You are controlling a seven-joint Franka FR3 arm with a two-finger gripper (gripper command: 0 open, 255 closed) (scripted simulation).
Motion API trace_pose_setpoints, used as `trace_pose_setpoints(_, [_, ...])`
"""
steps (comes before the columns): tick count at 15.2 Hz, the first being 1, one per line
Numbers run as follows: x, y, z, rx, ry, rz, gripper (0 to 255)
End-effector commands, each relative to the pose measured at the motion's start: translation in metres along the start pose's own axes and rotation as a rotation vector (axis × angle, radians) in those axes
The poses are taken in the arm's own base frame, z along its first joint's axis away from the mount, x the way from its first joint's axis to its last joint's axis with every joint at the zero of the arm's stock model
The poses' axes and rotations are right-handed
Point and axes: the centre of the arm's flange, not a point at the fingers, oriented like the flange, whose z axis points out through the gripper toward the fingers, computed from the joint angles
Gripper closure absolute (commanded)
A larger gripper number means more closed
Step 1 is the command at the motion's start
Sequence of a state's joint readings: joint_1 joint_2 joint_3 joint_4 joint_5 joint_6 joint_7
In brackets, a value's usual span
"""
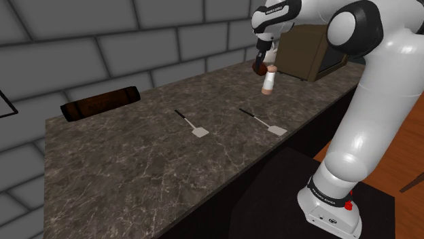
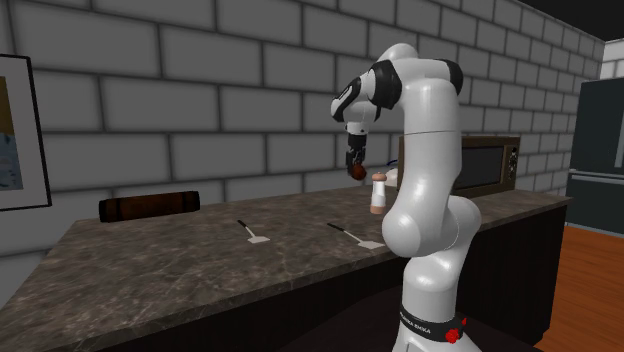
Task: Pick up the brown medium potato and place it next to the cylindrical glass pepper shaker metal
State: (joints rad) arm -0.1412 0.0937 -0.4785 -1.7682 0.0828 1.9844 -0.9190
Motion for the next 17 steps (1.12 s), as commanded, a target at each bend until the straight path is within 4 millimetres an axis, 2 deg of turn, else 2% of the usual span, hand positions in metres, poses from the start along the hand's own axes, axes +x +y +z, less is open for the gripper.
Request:
trace_pose_setpoints(1, [0.0,-0.001,0.011,0.0,0.0,0.0,255])
trace_pose_setpoints(17, [-0.009,-0.008,0.094,0.0,0.0,0.0,255])
